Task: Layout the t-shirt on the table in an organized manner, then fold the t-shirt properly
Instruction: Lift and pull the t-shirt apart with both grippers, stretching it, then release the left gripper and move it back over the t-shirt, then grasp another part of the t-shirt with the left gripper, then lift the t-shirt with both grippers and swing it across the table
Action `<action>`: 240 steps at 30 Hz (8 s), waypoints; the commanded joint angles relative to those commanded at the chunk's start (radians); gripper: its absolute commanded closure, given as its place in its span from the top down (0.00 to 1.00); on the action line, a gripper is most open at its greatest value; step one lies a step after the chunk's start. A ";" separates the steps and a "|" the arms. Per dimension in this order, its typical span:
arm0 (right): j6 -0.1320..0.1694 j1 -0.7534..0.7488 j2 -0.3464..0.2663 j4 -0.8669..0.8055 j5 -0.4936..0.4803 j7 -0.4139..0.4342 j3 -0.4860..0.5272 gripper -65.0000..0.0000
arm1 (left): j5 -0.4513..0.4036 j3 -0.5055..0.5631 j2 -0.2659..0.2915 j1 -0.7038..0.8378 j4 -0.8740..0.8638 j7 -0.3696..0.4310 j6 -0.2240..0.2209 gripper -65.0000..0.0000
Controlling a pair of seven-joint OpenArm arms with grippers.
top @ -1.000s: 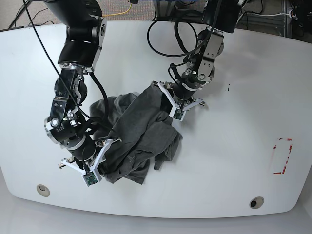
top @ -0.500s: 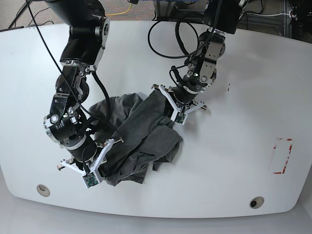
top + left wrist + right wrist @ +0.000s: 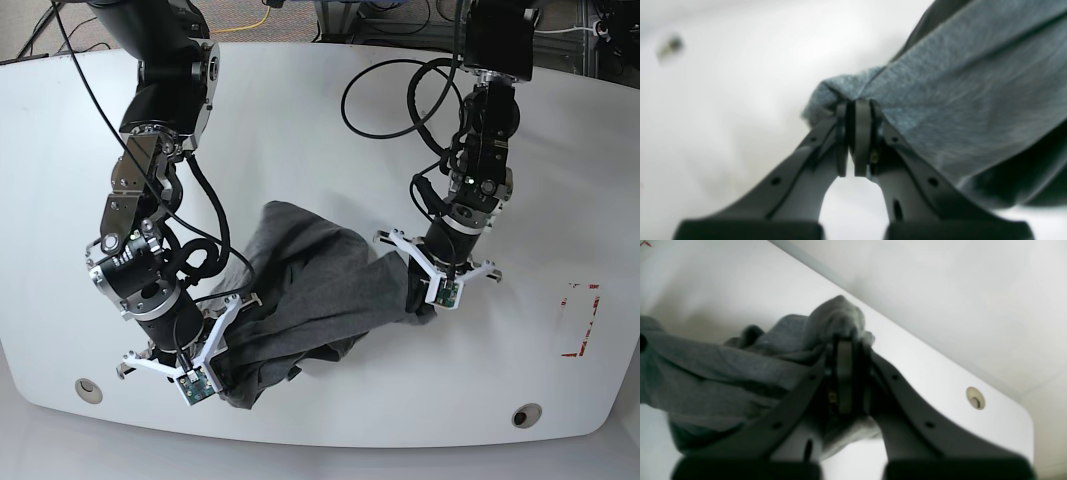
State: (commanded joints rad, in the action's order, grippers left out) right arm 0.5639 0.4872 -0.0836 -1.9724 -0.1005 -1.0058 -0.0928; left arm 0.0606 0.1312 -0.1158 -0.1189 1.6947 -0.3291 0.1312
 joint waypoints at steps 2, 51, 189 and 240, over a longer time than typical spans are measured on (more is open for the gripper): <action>0.000 0.023 -0.005 0.000 0.000 0.000 0.002 0.00 | 0.000 -0.021 -0.011 -0.012 0.017 0.000 0.000 0.00; 0.000 0.502 -0.135 0.198 0.000 0.002 0.137 0.00 | -0.046 -0.109 -0.258 -0.789 0.184 -0.149 0.000 0.00; -0.002 0.224 -0.107 0.080 0.002 -0.021 0.114 0.00 | 0.242 -0.241 0.071 -0.275 -0.522 -0.175 -0.002 0.00; 0.000 0.502 -0.146 0.258 0.002 -0.021 0.138 0.02 | 0.242 -0.381 -0.405 -0.933 -0.008 -0.419 0.000 0.00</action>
State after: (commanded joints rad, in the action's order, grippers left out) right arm 0.5639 0.9889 -0.2294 -1.7146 -0.0990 -1.0273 0.0453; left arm 0.3030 -0.2493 -0.5209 -1.0518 1.6870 -0.7480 0.1312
